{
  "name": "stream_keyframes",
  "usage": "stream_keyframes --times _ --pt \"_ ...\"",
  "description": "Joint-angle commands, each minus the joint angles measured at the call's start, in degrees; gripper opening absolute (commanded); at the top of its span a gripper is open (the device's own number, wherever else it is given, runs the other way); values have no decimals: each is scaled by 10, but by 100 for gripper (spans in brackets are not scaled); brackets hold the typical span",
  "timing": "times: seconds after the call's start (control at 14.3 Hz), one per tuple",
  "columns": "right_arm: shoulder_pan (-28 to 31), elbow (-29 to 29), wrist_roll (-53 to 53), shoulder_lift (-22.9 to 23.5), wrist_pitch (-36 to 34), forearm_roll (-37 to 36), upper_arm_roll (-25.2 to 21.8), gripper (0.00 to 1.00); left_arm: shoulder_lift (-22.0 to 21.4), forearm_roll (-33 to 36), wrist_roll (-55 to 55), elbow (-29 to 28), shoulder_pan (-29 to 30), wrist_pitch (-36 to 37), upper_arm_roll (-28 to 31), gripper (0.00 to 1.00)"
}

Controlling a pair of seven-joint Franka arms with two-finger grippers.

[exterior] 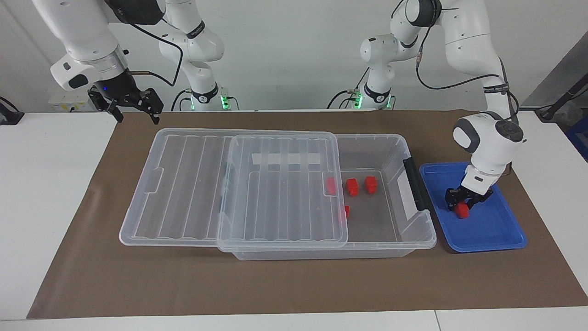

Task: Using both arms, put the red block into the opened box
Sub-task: 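Grasp the red block in the blue tray with the left gripper, then carry the red block over the open clear box with the left gripper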

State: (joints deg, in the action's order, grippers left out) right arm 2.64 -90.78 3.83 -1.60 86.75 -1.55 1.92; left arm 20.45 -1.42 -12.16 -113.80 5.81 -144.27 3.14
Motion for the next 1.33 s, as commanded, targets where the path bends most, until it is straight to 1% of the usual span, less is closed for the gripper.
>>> stream_keyframes --times 0.0,0.07,0.14,0.21,0.28,0.49,0.56,0.7,0.84,1.05,1.12,1.26 --pt "7 -6 9 -5 3 8 7 100 8 5 -7 10 5 2 -2 9" --pt "7 -6 9 -5 3 8 7 100 8 5 -7 10 5 3 -2 0" --pt "7 -6 9 -5 3 8 7 100 8 5 -7 11 5 9 -2 0" --pt "7 -6 9 -5 3 8 6 100 8 5 -6 22 5 30 -2 0" --pt "7 -6 9 -5 3 8 6 100 9 3 -6 48 5 72 -3 0" --pt "7 -6 9 -5 3 8 6 100 7 -1 -4 147 1 231 -3 0" --pt "7 -6 10 -5 3 8 5 100 3 -3 -3 171 3 270 -3 0" --pt "7 -7 11 -5 3 8 5 100 -16 -27 4 188 -1 324 -2 0" --pt "7 -7 12 -5 4 8 5 100 -40 -54 61 197 -5 363 -8 0" --pt "7 -6 14 -5 4 9 5 100 -47 -56 160 241 -42 425 -16 0" --pt "7 -7 13 -5 3 8 5 100 -47 -56 209 253 -62 430 -22 0" --pt "7 -7 12 -5 4 8 5 100 -47 -56 301 255 -101 424 -32 0"
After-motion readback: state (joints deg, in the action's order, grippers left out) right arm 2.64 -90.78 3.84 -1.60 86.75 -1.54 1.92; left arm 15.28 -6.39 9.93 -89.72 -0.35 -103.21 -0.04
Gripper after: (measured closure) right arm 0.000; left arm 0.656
